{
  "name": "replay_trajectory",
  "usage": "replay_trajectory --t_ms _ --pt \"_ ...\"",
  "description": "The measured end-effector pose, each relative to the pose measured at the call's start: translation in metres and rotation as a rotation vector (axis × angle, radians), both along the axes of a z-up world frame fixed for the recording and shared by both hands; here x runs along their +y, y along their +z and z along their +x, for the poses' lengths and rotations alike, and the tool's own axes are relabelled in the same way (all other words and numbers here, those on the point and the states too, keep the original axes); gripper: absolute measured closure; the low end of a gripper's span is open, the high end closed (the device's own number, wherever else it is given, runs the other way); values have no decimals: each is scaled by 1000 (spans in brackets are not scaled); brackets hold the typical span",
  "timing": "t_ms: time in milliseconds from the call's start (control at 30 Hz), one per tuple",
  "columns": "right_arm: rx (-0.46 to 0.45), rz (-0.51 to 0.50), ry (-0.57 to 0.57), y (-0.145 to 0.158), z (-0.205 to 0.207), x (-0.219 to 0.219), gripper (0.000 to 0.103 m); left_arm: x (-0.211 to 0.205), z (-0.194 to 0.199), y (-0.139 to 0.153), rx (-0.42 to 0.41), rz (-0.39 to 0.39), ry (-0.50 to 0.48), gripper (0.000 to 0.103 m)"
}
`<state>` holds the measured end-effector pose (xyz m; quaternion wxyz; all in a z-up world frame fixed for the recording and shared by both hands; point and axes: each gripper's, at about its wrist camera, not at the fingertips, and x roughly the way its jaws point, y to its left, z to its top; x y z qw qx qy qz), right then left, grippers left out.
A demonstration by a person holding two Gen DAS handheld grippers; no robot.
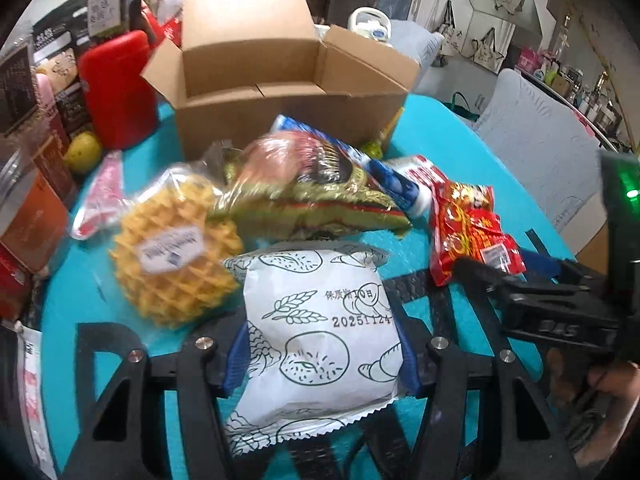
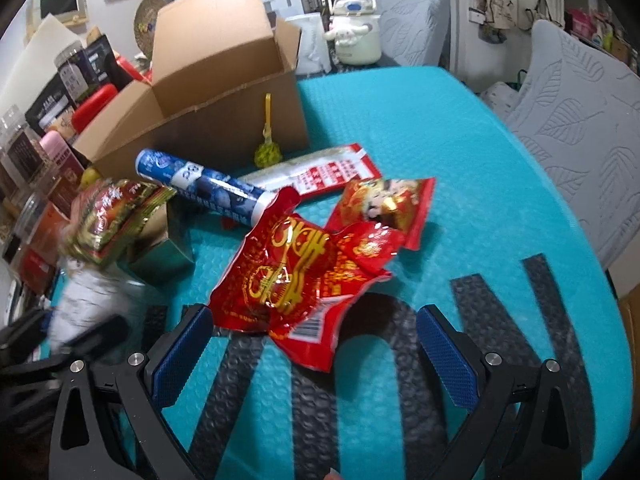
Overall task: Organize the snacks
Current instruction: 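Grasp the white printed pastry packet with the left gripper while the right gripper grasps the red candy packet, then lift the white packet with the left gripper while the right gripper carries the red packet toward the box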
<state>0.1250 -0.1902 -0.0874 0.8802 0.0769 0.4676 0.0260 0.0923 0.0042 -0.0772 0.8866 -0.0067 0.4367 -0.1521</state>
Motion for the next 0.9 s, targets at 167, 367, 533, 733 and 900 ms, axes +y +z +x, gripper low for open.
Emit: replay_trajectory --t_ms 167,367,533,733,900 --pt "12 -24 9 -6 12 11 0 14 6 7 -20 -6 24 44" --pt "17 1 -3 -5 21 11 0 19 13 8 -22 -33 38 44" --pt "8 21 -16 -1 30 13 0 21 17 13 -36 -51 39 44" --pt "38 -3 -59 -11 44 16 0 21 18 13 -32 -62 35 44" --pt "5 -35 -53 -14 42 19 4 20 18 11 -26 -61 35 44"
